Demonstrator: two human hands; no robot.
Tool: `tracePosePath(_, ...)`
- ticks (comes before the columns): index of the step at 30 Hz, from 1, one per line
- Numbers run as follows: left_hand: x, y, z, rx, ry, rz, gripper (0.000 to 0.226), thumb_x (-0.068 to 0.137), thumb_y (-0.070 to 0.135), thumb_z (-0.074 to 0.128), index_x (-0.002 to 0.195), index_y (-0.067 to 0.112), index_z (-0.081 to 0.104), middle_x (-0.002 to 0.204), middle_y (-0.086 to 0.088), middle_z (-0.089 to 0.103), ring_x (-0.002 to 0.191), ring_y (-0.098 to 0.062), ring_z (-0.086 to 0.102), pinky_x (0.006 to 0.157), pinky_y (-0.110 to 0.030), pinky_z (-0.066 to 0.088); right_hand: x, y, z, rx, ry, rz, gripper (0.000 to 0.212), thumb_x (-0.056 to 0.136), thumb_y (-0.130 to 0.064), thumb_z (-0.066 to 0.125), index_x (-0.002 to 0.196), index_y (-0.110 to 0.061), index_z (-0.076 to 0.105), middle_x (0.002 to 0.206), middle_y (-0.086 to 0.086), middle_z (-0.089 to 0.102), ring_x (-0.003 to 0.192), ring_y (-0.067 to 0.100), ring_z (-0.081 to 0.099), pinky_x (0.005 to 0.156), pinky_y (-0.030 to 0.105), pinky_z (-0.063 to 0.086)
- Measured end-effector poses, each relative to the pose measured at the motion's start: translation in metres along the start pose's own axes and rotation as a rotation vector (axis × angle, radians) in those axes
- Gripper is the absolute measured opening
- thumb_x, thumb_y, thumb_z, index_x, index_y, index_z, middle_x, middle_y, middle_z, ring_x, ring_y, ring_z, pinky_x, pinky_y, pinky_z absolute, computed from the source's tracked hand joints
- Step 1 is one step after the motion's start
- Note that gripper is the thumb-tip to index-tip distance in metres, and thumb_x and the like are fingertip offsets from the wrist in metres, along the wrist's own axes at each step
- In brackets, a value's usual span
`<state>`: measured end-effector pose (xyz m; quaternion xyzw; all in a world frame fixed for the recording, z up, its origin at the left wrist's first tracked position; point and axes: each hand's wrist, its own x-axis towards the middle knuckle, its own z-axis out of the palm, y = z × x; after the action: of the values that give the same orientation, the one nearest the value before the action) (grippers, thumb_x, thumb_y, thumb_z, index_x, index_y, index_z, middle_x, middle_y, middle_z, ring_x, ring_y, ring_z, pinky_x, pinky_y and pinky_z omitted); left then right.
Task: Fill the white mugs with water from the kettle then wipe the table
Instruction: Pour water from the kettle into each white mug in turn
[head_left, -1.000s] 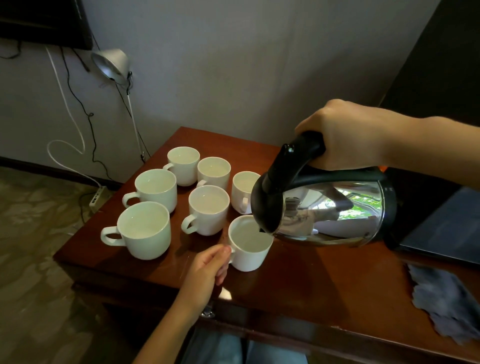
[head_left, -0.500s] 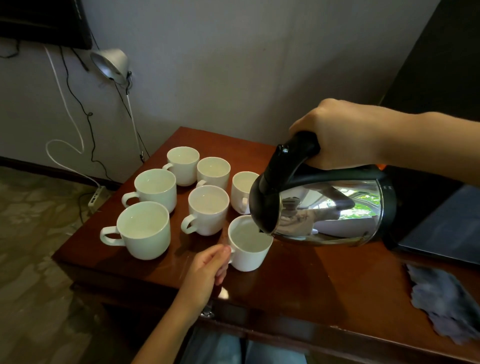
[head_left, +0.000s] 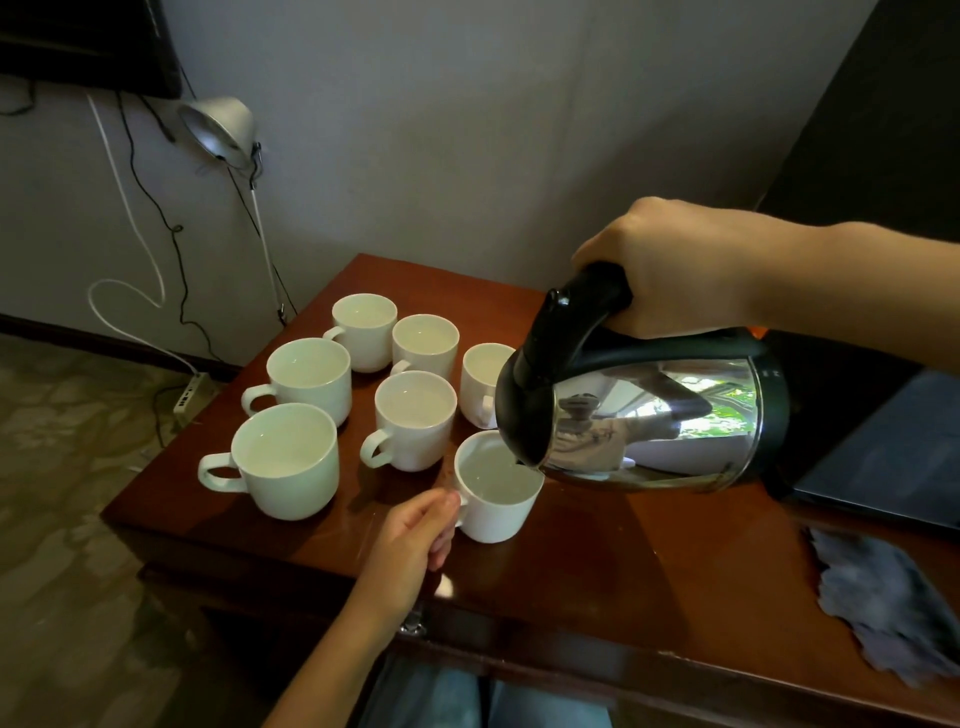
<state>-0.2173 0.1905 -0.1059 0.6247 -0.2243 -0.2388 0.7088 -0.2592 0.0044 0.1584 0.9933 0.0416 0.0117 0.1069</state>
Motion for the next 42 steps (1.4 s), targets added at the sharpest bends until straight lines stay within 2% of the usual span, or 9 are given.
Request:
tracePosePath(8,0.000,0.000,0.000,-0.012,-0.008,0.014,0.039,0.091,0.025,0.054,0.059,0.009,0.039,0.052,0.000,0.032,0.047,-0.010,0.033,0.047,-0.016,0.030,0.001,0.000,-0.001,-0.003,-0.024,-0.024,0.010,0.078,-0.022,0.062,0.075,-0.028,0.055,0.068,-0.008,0.056,0.064,0.016,0.056,0.059,0.033,0.048)
tracePosePath(13,0.000,0.000,0.000,0.014,0.000,0.013,0.037,0.094,0.020,0.045,0.060,0.009,0.039,0.053,-0.002,0.032,0.049,-0.012,0.033,0.048,-0.016,0.031,0.003,-0.003,-0.003,-0.019,-0.038,-0.024,0.004,0.078,-0.022,0.062,0.080,-0.024,0.059,0.069,-0.007,0.056,0.063,0.016,0.055,0.058,0.032,0.046)
tracePosePath(17,-0.001,0.000,0.000,0.007,0.002,0.014,0.035,0.091,0.023,0.047,0.059,0.010,0.039,0.052,0.000,0.032,0.048,-0.011,0.033,0.048,-0.016,0.030,0.006,-0.010,-0.005,-0.042,-0.051,-0.030,0.008,0.079,-0.021,0.062,0.087,-0.021,0.063,0.071,-0.005,0.057,0.065,0.018,0.056,0.065,0.040,0.052)
tracePosePath(22,-0.001,0.000,-0.001,0.001,-0.021,0.019,0.039,0.091,0.029,0.053,0.061,0.009,0.040,0.052,0.001,0.033,0.048,-0.010,0.034,0.048,-0.016,0.031,0.008,-0.013,-0.008,-0.043,-0.071,-0.027,0.006,0.080,-0.020,0.061,0.083,-0.025,0.059,0.066,-0.012,0.049,0.061,0.008,0.050,0.060,0.032,0.047)
tracePosePath(26,-0.001,0.001,0.000,0.008,-0.011,0.020,0.039,0.096,0.019,0.047,0.059,0.009,0.037,0.053,-0.002,0.031,0.048,-0.010,0.033,0.048,-0.015,0.030,0.008,-0.011,-0.007,-0.047,-0.071,-0.022,0.007,0.080,-0.020,0.061,0.086,-0.024,0.061,0.067,-0.012,0.052,0.063,0.012,0.052,0.058,0.029,0.045)
tracePosePath(39,-0.001,0.001,-0.001,-0.005,-0.029,0.001,0.040,0.096,0.019,0.045,0.058,0.011,0.037,0.051,0.001,0.033,0.048,-0.010,0.033,0.048,-0.015,0.030,0.012,-0.018,-0.010,-0.062,-0.093,-0.010,0.006,0.080,-0.020,0.061,0.080,-0.026,0.059,0.069,-0.008,0.055,0.065,0.014,0.054,0.062,0.036,0.049)
tracePosePath(42,-0.001,0.002,-0.001,-0.010,-0.029,0.000,0.038,0.095,0.017,0.044,0.059,0.010,0.037,0.050,0.003,0.033,0.047,-0.009,0.033,0.047,-0.015,0.030,0.013,-0.016,-0.009,-0.059,-0.083,-0.006,0.007,0.079,-0.020,0.061,0.085,-0.022,0.062,0.073,-0.004,0.059,0.068,0.020,0.057,0.066,0.039,0.052)
